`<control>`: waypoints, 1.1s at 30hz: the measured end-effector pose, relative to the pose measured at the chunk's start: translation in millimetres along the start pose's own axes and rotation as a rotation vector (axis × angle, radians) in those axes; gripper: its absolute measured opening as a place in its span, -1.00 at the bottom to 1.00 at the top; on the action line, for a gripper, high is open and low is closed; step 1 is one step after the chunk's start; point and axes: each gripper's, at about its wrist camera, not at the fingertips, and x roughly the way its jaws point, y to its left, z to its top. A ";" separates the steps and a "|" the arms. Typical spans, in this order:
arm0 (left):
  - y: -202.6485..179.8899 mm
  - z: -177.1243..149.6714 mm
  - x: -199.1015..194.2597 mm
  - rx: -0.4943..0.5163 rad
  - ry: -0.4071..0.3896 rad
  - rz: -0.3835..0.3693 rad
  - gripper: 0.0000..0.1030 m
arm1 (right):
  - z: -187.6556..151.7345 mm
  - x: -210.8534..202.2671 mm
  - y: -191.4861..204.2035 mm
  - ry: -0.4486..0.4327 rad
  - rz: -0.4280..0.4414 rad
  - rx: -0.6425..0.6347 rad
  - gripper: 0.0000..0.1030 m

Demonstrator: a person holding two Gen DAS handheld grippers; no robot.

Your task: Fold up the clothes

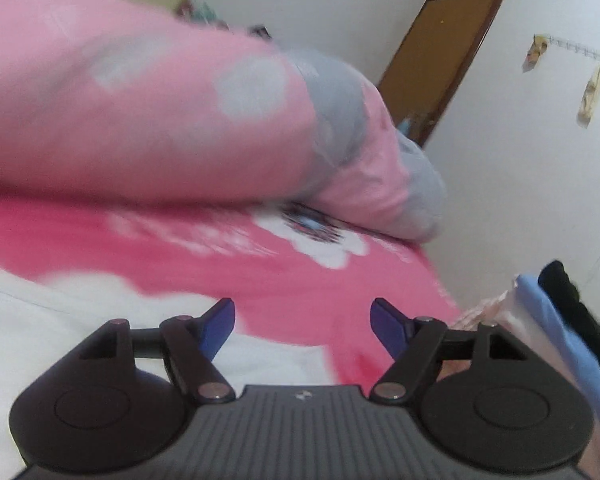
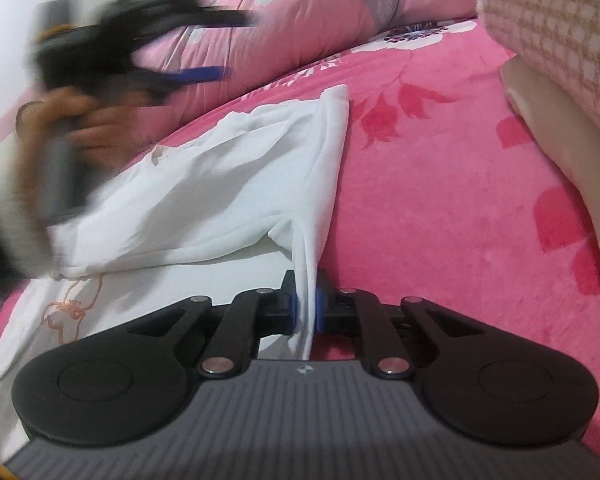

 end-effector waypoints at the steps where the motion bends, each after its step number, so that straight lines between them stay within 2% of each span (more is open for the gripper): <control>1: 6.6 -1.7 -23.8 0.033 0.001 0.036 0.48 | 0.4 -0.3 1.6 0.001 -0.005 -0.008 -0.89; 3: 22.5 -8.0 -69.4 0.087 0.002 0.103 0.49 | 1.2 -1.8 3.6 0.003 -0.013 -0.022 -0.86; 5: 44.9 -21.6 -106.4 0.103 -0.001 0.153 0.49 | 4.4 -6.1 9.1 0.002 -0.052 -0.051 -0.73; 7: 68.4 -36.3 -130.4 0.105 -0.005 0.192 0.49 | 9.3 -17.7 24.1 -0.023 -0.170 -0.120 -0.53; 9: 91.2 -50.7 -145.2 0.103 -0.007 0.233 0.49 | 12.0 -33.8 34.5 -0.062 -0.200 -0.130 -0.51; 12: 116.9 -65.1 -148.9 0.117 -0.008 0.260 0.43 | 18.3 -49.2 46.2 -0.128 -0.218 -0.082 -0.52; 14: 127.8 -73.0 -142.3 0.143 -0.006 0.304 0.23 | 27.7 -40.0 61.6 -0.145 -0.260 -0.139 -0.65; 15: 133.2 -77.2 -140.0 0.146 -0.008 0.318 0.21 | 32.5 -34.2 69.2 -0.152 -0.278 -0.173 -0.71; 17: 144.6 -86.8 -133.3 0.138 -0.002 0.331 0.21 | 40.9 -16.8 79.3 -0.169 -0.241 -0.210 -0.77; 19: 157.1 -98.9 -123.2 0.115 0.028 0.341 0.21 | 44.5 6.2 77.2 -0.144 -0.220 -0.239 -0.77; 20: 163.7 -104.9 -118.3 0.100 0.045 0.355 0.21 | 45.2 21.3 74.4 -0.095 -0.261 -0.265 -0.77; 21: 170.1 -109.8 -117.0 0.078 0.049 0.356 0.20 | 44.8 39.2 68.5 -0.013 -0.335 -0.307 -0.77; 24: 184.4 -109.2 -125.1 -0.004 0.010 0.308 0.18 | 54.5 51.9 55.7 0.054 -0.494 -0.323 -0.80; 25: 188.5 -110.3 -126.5 -0.026 0.005 0.295 0.18 | 64.5 48.2 62.2 0.028 -0.530 -0.342 -0.80; 27: 195.3 -112.6 -130.0 -0.065 -0.005 0.267 0.18 | 82.5 46.8 77.8 -0.033 -0.508 -0.393 -0.80; 29: 198.1 -114.2 -132.1 -0.085 -0.013 0.253 0.18 | 101.6 66.7 86.8 -0.028 -0.449 -0.413 -0.80; 30: 199.3 -115.0 -132.7 -0.092 -0.016 0.247 0.18 | 109.2 81.1 83.3 -0.005 -0.407 -0.398 -0.80; 32: 200.7 -116.6 -132.6 -0.097 -0.022 0.241 0.18 | 120.2 113.3 65.7 0.046 -0.379 -0.333 -0.83; 33: 201.3 -117.2 -132.5 -0.099 -0.024 0.238 0.18 | 126.6 132.7 44.5 0.071 -0.431 -0.286 -0.82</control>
